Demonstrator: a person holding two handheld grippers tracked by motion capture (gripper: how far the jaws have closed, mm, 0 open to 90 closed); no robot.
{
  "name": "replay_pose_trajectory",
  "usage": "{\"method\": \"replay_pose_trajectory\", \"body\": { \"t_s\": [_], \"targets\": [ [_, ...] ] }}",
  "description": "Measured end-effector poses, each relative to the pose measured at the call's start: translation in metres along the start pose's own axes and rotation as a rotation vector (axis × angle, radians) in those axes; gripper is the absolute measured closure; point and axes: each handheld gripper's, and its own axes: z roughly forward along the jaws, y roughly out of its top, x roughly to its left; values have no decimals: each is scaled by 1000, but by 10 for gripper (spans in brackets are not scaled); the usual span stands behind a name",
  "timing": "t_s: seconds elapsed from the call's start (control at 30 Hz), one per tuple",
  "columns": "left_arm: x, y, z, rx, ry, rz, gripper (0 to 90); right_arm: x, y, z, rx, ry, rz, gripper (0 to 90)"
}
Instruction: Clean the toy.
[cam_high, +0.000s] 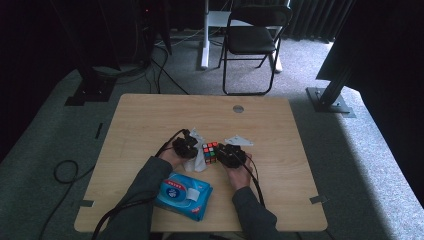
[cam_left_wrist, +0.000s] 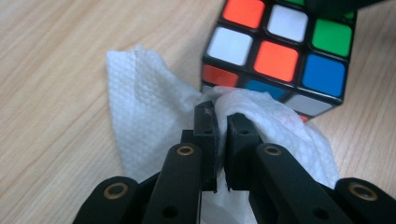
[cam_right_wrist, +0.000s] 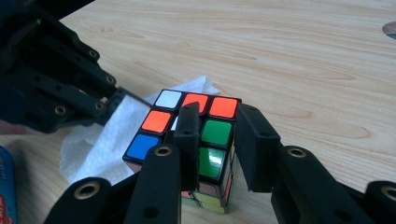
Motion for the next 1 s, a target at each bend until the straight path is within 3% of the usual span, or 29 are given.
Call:
{"method": "replay_pose_trajectory", "body": {
  "t_s": [0.43,0.47,1.0],
  "targets": [
    [8,-3,-6,-37,39,-60,850,1,4,0,23,-9,-34,717],
    [10,-5,-8,-56,44,-88,850,4,5,0,25,-27,-58,723],
    [16,-9,-15,-109,89,-137,850,2,8,0,43,-18,-58,716]
  ]
}}
